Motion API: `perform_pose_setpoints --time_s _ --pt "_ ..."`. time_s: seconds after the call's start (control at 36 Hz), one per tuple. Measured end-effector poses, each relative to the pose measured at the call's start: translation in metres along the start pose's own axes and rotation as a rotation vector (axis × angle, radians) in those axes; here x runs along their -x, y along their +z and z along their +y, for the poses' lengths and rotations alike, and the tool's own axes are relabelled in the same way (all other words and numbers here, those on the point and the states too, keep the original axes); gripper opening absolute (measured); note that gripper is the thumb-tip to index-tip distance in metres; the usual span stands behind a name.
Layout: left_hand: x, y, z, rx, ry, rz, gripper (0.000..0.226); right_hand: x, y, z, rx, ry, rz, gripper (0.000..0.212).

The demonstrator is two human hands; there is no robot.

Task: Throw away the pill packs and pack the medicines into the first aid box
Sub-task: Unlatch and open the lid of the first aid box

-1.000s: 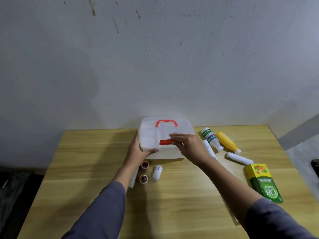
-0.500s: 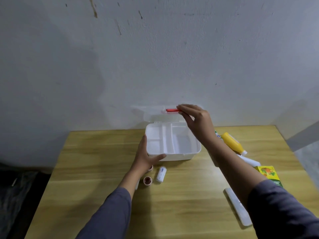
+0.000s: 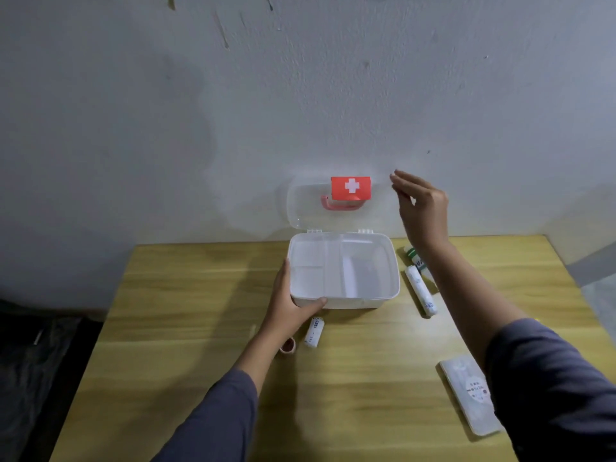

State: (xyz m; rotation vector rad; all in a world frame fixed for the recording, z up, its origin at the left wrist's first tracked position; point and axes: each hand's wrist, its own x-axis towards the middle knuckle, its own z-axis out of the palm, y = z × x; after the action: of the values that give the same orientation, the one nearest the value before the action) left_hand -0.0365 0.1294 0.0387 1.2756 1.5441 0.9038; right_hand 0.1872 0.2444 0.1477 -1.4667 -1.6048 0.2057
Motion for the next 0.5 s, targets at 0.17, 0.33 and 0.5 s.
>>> perform_pose_setpoints --time_s 0.17,0.33,0.5 --pt "0.01 0.006 -0.001 0.015 -0.015 0.05 0.107 -0.001 0.0 0.013 -0.224 0.282 0.061 0.019" --pt "0.009 0.005 0.002 0.031 0.01 0.042 0.108 -0.003 0.001 0.014 -0.332 0.333 0.018 0.021" --pt "0.006 0.006 0.008 0.01 0.052 0.039 0.102 0.008 -0.002 0.014 -0.289 0.383 -0.075 0.029"
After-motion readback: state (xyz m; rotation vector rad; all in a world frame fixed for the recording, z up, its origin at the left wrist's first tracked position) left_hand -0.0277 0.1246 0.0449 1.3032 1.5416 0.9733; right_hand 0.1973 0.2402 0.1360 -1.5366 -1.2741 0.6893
